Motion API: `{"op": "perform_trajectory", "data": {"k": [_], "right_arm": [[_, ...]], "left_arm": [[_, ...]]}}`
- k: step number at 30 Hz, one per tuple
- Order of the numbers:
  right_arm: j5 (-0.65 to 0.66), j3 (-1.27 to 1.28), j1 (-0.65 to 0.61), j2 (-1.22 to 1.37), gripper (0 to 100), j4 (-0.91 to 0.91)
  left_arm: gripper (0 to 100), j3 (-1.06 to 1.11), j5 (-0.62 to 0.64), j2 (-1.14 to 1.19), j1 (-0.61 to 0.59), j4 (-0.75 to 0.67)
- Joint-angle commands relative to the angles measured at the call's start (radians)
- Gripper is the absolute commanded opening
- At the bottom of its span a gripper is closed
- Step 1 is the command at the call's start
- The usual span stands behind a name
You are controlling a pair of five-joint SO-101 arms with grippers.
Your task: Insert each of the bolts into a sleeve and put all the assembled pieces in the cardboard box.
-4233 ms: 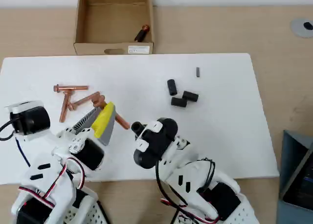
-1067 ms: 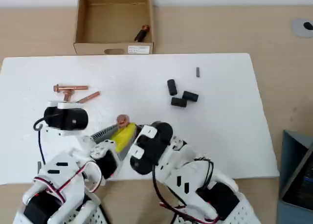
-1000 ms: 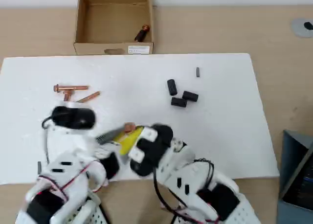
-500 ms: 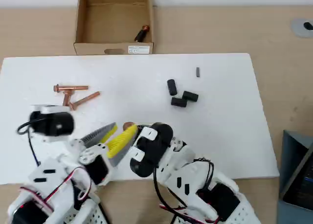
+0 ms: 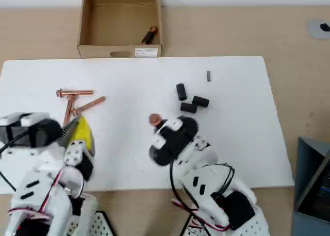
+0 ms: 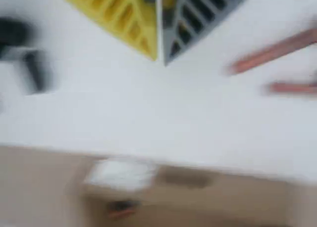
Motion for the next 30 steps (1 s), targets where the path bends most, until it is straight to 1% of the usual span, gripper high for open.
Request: {"op": "perform_trajectory", "data": {"k": [1,4,6,11,14,20,23,30], "right_arm": [[-0.015,-0.076,0.119,-0.065,0.9,0.02],[-0.087,-0.114,0.202,-0.048,0.9,0.029],[-0.118,-0.162,0.234,0.007,0.9,0.034],[-0.198,-0.367,0.252,0.285,0.9,0.026],[-0.213,-0.501,0.252,0.483,0.9,0.018],[-0.195,-0.745,0.252,0.832,0.9,-0.103],[-0.132,-0.852,0.252,0.993,0.9,-0.152],[-0.037,-1.116,0.252,1.331,0.9,-0.244]], "left_arm": [[0,0.104,-0.046,-0.004,-0.13,0.0],[0,0.242,-0.074,-0.004,-0.186,-0.005],[0,0.325,-0.086,-0.004,-0.206,-0.006],[0,0.466,-0.084,-0.004,-0.25,-0.098],[0,0.531,-0.084,-0.004,-0.253,-0.15],[0,0.606,-0.084,-0.004,-0.253,-0.201],[0,0.621,-0.081,-0.004,-0.247,-0.201],[0,0.624,-0.078,-0.004,-0.253,-0.201]]}}
